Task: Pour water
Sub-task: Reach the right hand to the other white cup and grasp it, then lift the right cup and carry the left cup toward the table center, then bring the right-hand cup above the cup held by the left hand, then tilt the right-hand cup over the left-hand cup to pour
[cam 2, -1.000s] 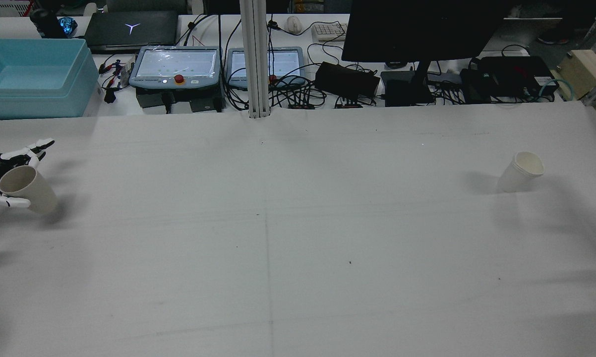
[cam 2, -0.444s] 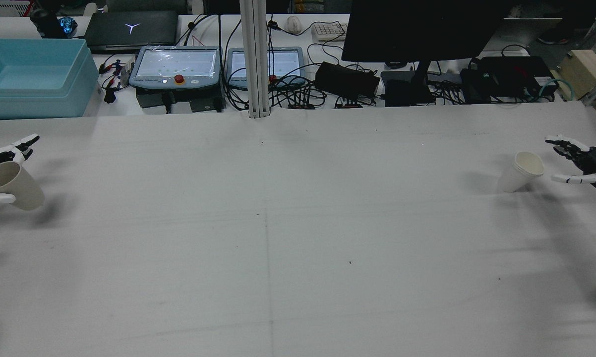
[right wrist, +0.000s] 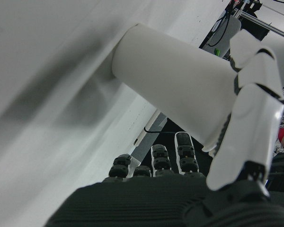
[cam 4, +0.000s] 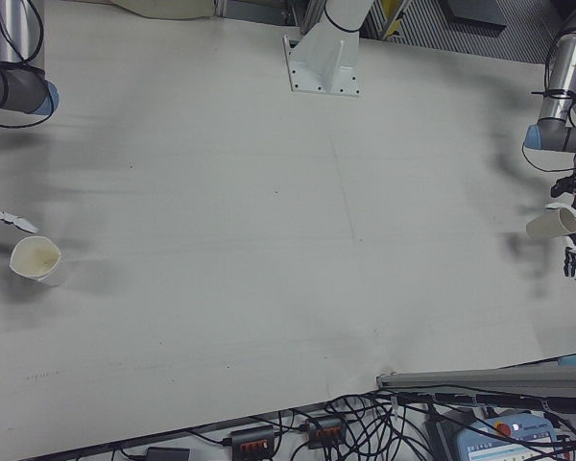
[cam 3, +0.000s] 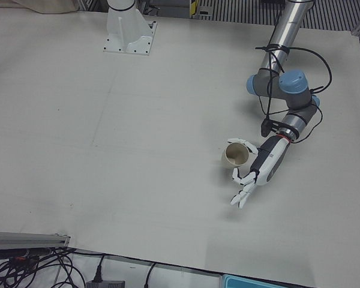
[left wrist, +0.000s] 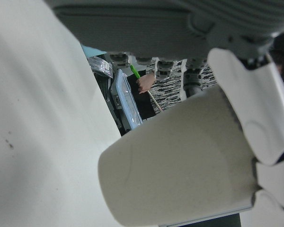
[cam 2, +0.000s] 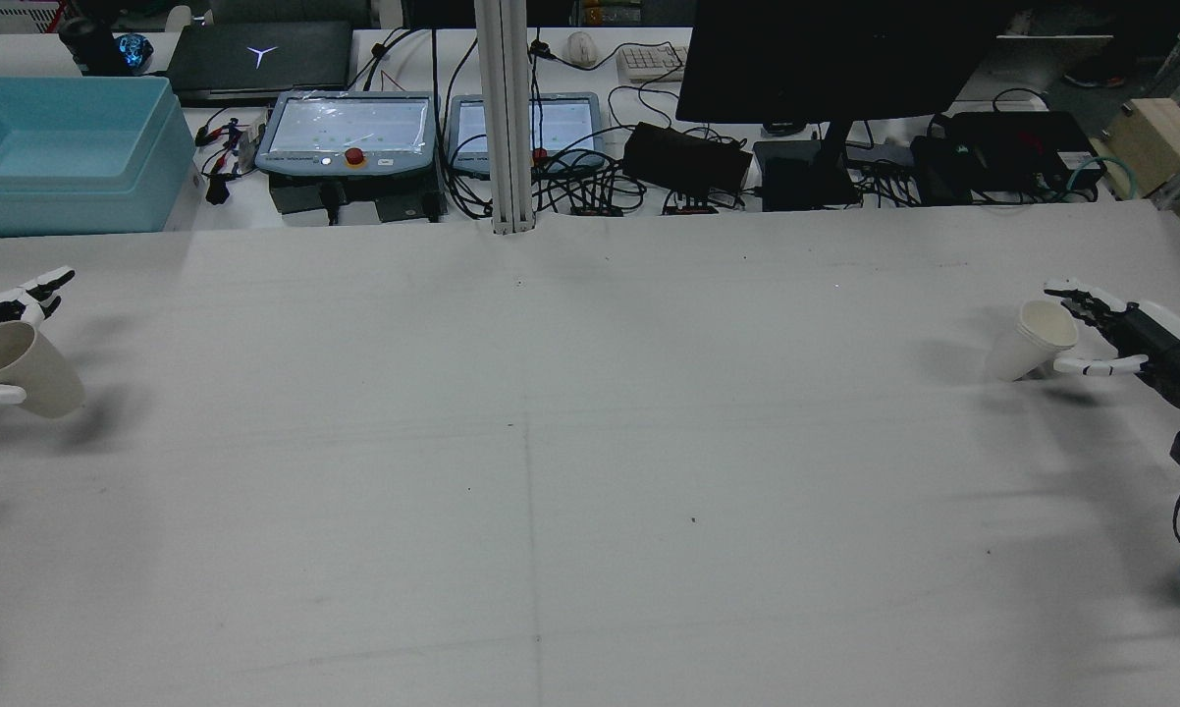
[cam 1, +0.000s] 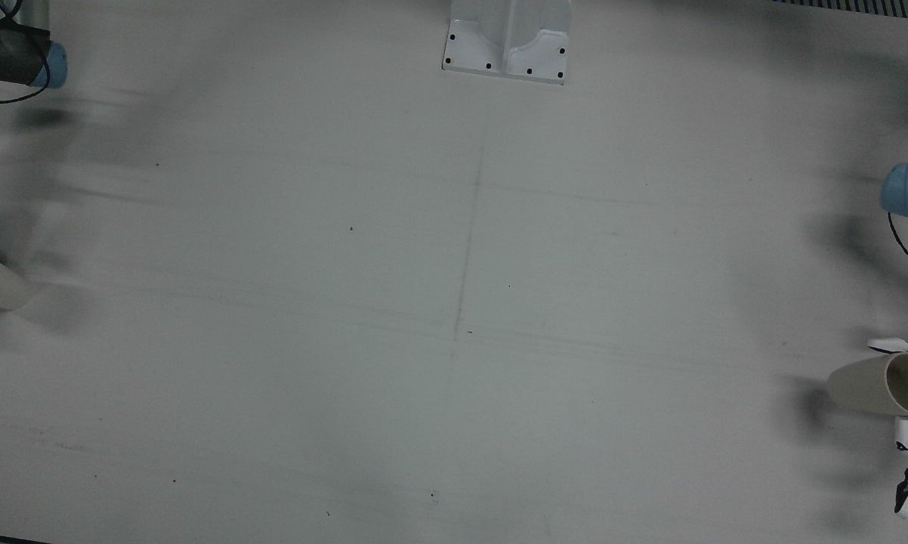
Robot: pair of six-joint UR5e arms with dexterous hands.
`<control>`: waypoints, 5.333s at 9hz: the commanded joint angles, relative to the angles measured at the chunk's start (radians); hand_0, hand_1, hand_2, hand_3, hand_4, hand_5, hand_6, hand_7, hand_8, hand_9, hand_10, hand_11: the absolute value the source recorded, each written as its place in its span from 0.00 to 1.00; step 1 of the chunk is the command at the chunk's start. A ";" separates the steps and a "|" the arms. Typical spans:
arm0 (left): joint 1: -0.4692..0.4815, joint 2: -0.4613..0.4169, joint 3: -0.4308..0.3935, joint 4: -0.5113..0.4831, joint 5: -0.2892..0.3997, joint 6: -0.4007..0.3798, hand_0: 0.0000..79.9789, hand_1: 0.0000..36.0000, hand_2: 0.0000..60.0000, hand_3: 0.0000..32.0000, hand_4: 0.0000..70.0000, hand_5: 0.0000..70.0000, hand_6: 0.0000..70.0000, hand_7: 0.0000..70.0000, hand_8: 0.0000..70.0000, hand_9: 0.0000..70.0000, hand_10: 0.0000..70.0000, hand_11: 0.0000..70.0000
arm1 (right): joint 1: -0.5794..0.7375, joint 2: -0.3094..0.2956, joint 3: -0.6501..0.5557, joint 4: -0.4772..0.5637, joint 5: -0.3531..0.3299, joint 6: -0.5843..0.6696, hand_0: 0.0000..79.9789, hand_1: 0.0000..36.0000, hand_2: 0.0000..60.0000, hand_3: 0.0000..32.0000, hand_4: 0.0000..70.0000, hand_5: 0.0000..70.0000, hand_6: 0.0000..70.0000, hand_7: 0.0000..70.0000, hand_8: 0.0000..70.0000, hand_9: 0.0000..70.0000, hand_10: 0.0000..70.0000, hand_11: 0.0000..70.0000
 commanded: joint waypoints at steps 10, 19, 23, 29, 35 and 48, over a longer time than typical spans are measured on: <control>-0.011 0.009 -0.046 0.001 0.004 0.005 0.60 0.84 1.00 0.00 0.53 1.00 0.05 0.13 0.00 0.01 0.04 0.07 | 0.094 -0.138 0.448 -0.265 0.048 -0.114 1.00 1.00 0.93 0.00 0.17 1.00 0.77 0.98 0.76 1.00 1.00 1.00; 0.035 -0.167 -0.125 0.201 0.006 0.075 0.64 0.95 1.00 0.00 0.56 1.00 0.06 0.15 0.00 0.01 0.03 0.07 | 0.283 -0.036 0.815 -0.616 -0.092 -0.174 1.00 1.00 0.76 0.00 0.26 1.00 0.78 0.94 0.68 0.90 0.97 1.00; 0.115 -0.254 -0.126 0.265 0.004 0.107 0.64 0.96 1.00 0.00 0.56 1.00 0.06 0.15 0.00 0.01 0.03 0.07 | 0.262 0.085 0.931 -0.835 -0.082 -0.232 1.00 1.00 0.77 0.00 0.33 1.00 0.81 0.96 0.65 0.85 0.94 1.00; 0.207 -0.369 -0.139 0.354 -0.031 0.130 0.65 0.98 1.00 0.00 0.56 1.00 0.06 0.15 0.00 0.01 0.03 0.07 | -0.041 0.319 0.984 -1.142 0.142 -0.333 1.00 1.00 0.87 0.00 0.54 1.00 0.93 1.00 0.61 0.79 0.85 1.00; 0.293 -0.443 -0.174 0.437 -0.031 0.187 0.66 1.00 1.00 0.00 0.57 1.00 0.07 0.16 0.00 0.01 0.03 0.08 | -0.375 0.493 0.965 -1.195 0.473 -0.464 1.00 1.00 1.00 0.00 0.80 1.00 0.99 1.00 0.60 0.78 0.83 1.00; 0.404 -0.521 -0.174 0.493 -0.089 0.187 0.65 0.99 1.00 0.00 0.56 1.00 0.07 0.15 0.00 0.01 0.04 0.08 | -0.472 0.554 0.961 -1.190 0.599 -0.596 1.00 1.00 1.00 0.00 0.66 1.00 0.91 1.00 0.58 0.75 0.83 1.00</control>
